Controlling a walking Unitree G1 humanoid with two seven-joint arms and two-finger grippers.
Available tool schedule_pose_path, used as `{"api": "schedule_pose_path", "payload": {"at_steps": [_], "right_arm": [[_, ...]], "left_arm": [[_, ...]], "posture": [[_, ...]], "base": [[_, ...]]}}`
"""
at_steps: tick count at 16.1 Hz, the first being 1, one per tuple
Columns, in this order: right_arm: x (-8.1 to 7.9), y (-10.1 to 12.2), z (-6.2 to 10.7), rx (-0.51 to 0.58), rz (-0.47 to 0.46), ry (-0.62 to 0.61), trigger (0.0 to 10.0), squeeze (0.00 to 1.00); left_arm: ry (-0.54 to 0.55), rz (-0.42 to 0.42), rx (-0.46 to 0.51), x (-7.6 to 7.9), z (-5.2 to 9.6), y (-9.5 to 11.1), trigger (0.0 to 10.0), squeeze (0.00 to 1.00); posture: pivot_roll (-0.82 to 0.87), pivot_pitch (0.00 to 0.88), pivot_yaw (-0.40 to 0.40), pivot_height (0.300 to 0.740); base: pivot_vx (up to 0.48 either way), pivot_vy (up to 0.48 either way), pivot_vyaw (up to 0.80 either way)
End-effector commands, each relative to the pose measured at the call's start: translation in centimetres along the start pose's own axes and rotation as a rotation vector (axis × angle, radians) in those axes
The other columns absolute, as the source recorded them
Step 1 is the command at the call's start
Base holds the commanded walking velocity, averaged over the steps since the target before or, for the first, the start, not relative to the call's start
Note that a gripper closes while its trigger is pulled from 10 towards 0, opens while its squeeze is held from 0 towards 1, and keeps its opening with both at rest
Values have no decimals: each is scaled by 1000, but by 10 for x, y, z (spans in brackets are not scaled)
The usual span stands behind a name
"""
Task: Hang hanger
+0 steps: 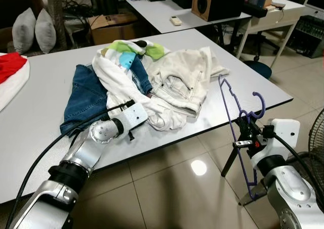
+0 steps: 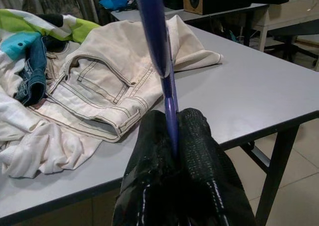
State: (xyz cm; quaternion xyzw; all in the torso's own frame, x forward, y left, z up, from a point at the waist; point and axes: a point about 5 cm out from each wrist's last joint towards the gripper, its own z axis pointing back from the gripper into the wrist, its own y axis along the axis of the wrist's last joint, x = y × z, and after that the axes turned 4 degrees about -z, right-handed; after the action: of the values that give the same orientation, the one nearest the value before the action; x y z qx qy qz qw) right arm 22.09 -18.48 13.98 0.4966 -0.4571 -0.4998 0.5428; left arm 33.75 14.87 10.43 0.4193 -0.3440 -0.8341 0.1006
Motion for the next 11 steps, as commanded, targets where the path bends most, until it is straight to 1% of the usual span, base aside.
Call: {"api": "schedule_pose_path", "payload": {"at_steps": [1,3,4,5,8,9,10,11], "right_arm": [[-1,5,-2,17,1,4,10000,0],[-4,5,-3,18,0,9,10000,0],[-5,5,-3,18,0,11,10000,0],[-6,5,-3,17,0,14,10000,0],[-7,5,-4,15,2,20,10000,0],[-7,5,-4,14,3,22,10000,0],[-7,5,-4,14,4,22,10000,0],[-7,5,-4,16,7,24,10000,0]], "left_arm": [[24,-54,-12,-8,-1,0,9176,0],[29,-57,-15,-10,-3,-3,4392,0],[30,-57,-16,-10,-3,-4,3373,0],[33,-58,-20,-11,-3,-5,1451,0],[29,-75,-31,-10,-6,-9,667,0],[24,-93,-43,-9,-7,-10,549,0],[22,-104,-53,-8,-7,-12,824,0],[28,-117,-77,-8,-8,-15,39,0]], "posture": [[-206,0,36,740],[-205,0,34,740],[-205,0,34,740],[-205,0,33,740],[-207,0,31,740],[-208,0,31,740],[-208,0,30,740],[-208,0,29,740]], "base": [[0,0,0],[0,0,0],[0,0,0],[0,0,0],[0,0,0],[0,0,0],[0,0,0],[0,0,0]]}}
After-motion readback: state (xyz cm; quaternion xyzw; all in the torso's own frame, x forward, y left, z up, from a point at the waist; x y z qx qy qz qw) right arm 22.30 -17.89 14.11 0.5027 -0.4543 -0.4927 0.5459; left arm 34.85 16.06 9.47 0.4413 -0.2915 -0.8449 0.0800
